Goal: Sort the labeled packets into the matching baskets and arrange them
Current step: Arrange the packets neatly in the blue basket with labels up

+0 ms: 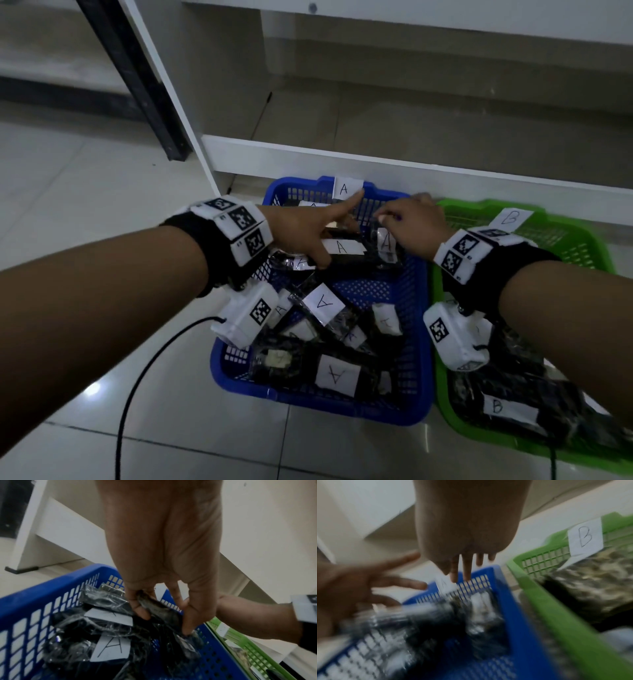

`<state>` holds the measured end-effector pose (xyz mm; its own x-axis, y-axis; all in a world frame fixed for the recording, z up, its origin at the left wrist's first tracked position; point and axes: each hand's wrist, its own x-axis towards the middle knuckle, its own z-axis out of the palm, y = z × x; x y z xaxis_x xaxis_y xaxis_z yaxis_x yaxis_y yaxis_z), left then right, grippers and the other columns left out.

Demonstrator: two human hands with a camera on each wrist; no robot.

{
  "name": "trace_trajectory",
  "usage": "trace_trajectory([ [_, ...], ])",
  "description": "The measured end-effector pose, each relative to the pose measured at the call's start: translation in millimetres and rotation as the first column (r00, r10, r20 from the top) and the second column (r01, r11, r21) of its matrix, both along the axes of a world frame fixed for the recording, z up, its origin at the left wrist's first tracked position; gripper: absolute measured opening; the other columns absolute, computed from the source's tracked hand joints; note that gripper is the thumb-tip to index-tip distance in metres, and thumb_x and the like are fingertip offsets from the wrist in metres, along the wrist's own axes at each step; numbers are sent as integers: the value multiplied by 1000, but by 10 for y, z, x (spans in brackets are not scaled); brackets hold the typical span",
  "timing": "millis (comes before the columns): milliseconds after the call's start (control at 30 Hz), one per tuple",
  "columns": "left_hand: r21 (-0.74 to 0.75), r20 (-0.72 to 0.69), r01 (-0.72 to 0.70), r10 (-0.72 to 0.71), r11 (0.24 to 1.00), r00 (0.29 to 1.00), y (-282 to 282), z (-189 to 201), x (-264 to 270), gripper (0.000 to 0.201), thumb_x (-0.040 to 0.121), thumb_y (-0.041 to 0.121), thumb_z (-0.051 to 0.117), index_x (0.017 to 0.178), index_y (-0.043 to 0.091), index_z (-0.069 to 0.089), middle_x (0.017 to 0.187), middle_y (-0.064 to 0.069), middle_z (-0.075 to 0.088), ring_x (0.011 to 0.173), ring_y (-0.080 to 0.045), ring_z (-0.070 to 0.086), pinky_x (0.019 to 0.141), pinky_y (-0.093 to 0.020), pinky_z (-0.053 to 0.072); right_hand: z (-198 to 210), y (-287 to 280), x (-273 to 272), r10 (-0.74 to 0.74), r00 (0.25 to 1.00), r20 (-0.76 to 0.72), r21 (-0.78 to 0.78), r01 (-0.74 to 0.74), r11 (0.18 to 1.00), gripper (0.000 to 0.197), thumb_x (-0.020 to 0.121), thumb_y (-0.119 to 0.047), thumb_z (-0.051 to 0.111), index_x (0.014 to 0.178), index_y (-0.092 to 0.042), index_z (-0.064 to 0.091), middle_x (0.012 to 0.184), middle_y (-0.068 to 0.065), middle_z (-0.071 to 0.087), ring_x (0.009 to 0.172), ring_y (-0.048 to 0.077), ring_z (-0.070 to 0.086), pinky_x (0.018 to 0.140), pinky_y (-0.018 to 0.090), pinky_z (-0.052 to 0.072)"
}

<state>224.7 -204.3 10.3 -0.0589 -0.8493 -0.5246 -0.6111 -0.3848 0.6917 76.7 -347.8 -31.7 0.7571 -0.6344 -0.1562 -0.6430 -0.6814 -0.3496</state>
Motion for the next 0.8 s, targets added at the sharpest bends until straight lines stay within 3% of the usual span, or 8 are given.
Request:
trace_trajectory([
  [100,-71,77,-8,13,997,997,34,-18,52,125,77,2,72,140,46,-27,155,-3,22,95,-27,65,71,-41,59,182,56,116,-29,992,124,373,-19,927,27,92,-26,53,118,-24,62,127,-1,58,119,17,51,93,23,37],
  [167,-107,117,-1,14,994,993,35,-59,58,128,75,5,74,138,46,-29,152,-10,23,75,-20,63,66,-39,59,265,127,155,116,993,17,389,-113,914,38,90,-26,56,128,-23,56,134,-3,53,123,15,47,93,21,33],
  [233,-135,153,11,10,991,988,29,-85,67,130,73,5,76,139,45,-29,149,-11,28,74,-18,63,66,-35,59,270,182,161,233,970,-62,396,-190,898,42,88,-26,61,130,-21,55,134,-3,54,121,14,49,98,22,35],
  [333,-170,188,10,22,985,982,22,-113,50,126,73,4,75,143,39,-24,120,-2,49,73,-10,61,63,-23,57,231,204,130,247,967,-63,401,-202,894,37,84,-24,68,120,-19,61,112,-5,59,102,12,54,86,21,38],
  [433,-274,272,-38,115,961,955,48,-224,20,103,76,8,74,149,19,2,104,5,51,82,-10,56,67,-19,48,241,133,100,174,984,-20,387,-153,909,21,79,-16,74,97,-18,64,92,-1,59,86,14,55,71,21,41],
  [500,-246,292,-65,138,967,946,73,-285,32,71,76,16,75,130,12,28,106,-5,56,88,-20,60,70,-31,52,270,69,63,180,982,-63,380,-143,914,20,77,-12,75,92,-17,63,89,1,59,83,15,55,65,19,41],
  [633,-8,429,155,-137,988,893,142,-362,35,32,78,29,74,100,18,54,103,-1,59,95,-19,56,79,-29,45,277,40,-13,217,951,-222,291,-148,945,25,77,-16,75,100,-13,68,92,1,62,84,14,56,63,20,42],
  [800,143,498,430,-440,891,747,241,-458,-139,69,82,30,70,143,26,37,143,-1,40,130,-22,38,106,-35,33,212,113,31,247,925,-289,204,-192,960,26,79,-20,73,104,-14,67,92,-1,58,83,12,53,55,11,35],
])
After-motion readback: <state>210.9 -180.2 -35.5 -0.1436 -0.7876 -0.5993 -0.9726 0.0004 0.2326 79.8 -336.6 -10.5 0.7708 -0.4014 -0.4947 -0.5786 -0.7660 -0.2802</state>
